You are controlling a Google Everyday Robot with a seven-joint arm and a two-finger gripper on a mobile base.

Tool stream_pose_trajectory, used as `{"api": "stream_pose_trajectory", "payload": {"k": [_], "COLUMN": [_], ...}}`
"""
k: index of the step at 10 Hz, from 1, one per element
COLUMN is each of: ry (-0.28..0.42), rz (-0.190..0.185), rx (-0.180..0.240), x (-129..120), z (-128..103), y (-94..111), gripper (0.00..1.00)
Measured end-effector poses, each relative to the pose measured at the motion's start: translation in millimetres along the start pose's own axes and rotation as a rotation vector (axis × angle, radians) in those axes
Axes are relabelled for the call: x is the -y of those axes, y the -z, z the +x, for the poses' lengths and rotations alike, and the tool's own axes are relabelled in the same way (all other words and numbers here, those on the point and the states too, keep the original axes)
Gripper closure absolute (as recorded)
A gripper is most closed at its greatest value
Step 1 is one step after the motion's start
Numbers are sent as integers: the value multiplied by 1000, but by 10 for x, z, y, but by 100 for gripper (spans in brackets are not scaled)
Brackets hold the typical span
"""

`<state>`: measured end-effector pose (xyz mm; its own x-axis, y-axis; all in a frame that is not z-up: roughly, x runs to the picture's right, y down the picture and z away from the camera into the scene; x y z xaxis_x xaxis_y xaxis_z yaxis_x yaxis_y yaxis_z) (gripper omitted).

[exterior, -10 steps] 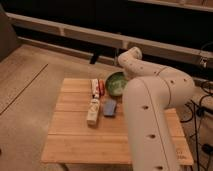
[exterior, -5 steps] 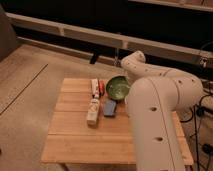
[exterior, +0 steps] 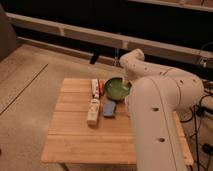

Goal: Drag the ceramic bowl in a circle

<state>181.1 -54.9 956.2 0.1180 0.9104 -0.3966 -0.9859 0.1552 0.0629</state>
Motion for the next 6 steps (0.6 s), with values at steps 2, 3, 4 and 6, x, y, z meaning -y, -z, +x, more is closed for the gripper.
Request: {"api": "stream_pose_trajectory", "payload": {"k": [2,3,4,6], "ry": [2,3,3,4], "rz": [-11,-25,-30,-30], "rx": [60,92,104,103], "x": [14,-17,-26,-26], "z": [-139,-201,-222,-220], "y": [324,503,572,570], "gripper": [20,20,20,20]}}
